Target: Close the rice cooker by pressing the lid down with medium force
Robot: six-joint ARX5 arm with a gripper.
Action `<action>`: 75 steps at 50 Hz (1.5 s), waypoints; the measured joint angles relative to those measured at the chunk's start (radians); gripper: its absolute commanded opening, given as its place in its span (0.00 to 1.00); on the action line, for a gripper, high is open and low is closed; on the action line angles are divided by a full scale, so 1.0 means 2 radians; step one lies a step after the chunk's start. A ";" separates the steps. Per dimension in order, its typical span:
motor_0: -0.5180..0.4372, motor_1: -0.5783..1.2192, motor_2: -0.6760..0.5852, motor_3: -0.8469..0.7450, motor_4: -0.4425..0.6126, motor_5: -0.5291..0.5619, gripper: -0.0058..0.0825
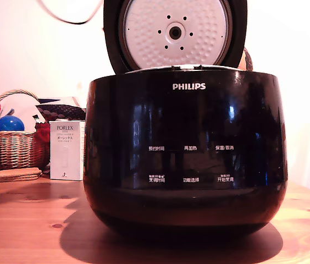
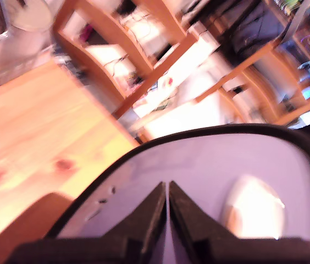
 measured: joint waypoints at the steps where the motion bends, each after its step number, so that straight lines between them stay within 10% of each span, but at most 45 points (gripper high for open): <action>1: -0.004 0.000 0.000 -0.002 -0.006 0.000 0.04; 14: -0.049 0.000 0.000 -0.016 -0.157 0.004 0.04; 28: -0.074 -0.003 -0.019 0.026 -0.198 -0.006 0.04; 49: -0.105 -0.111 -0.267 0.196 -0.243 -0.059 0.04; 75: -0.129 -0.171 -0.367 0.258 -0.260 -0.083 0.04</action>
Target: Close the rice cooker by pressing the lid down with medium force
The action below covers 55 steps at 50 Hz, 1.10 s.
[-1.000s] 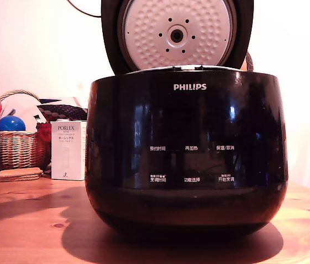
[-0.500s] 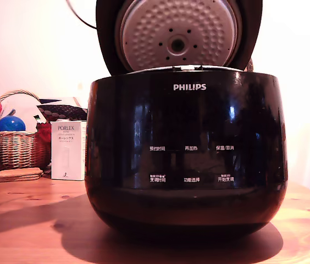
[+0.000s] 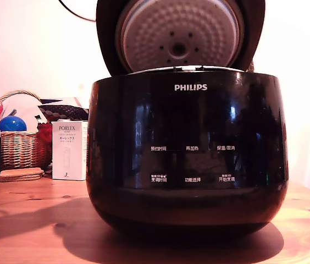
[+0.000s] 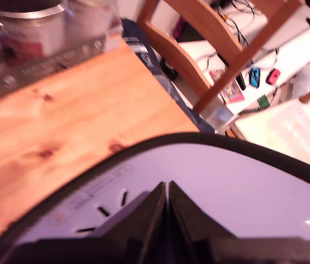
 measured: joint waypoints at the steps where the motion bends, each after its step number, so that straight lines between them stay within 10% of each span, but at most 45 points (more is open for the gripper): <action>1: -0.002 -0.001 -0.002 0.000 -0.002 0.000 0.04; 55: -0.091 -0.050 -0.030 -0.062 -0.048 -0.002 0.04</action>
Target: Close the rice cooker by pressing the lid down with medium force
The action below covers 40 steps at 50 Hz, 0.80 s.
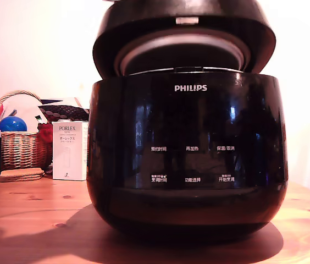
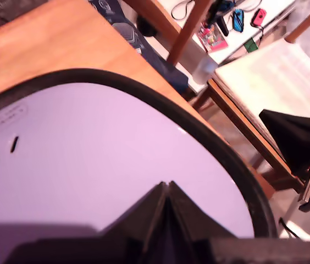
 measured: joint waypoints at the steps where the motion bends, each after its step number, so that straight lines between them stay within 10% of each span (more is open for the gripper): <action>1: -0.001 -0.003 -0.003 0.002 -0.002 0.000 0.04; 40: -0.045 -0.089 -0.151 0.035 -0.013 -0.036 0.04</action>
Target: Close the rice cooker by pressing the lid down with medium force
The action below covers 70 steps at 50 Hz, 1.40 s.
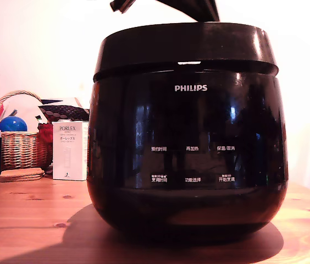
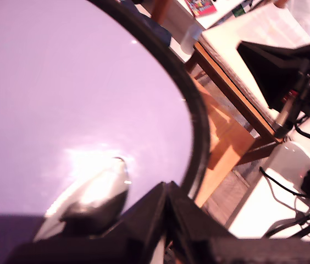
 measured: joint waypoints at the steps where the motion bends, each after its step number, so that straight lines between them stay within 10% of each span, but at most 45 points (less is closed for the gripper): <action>1: 0.000 0.000 0.000 0.000 -0.001 0.000 0.04; 70: -0.002 -0.044 -0.117 0.121 -0.005 -0.018 0.04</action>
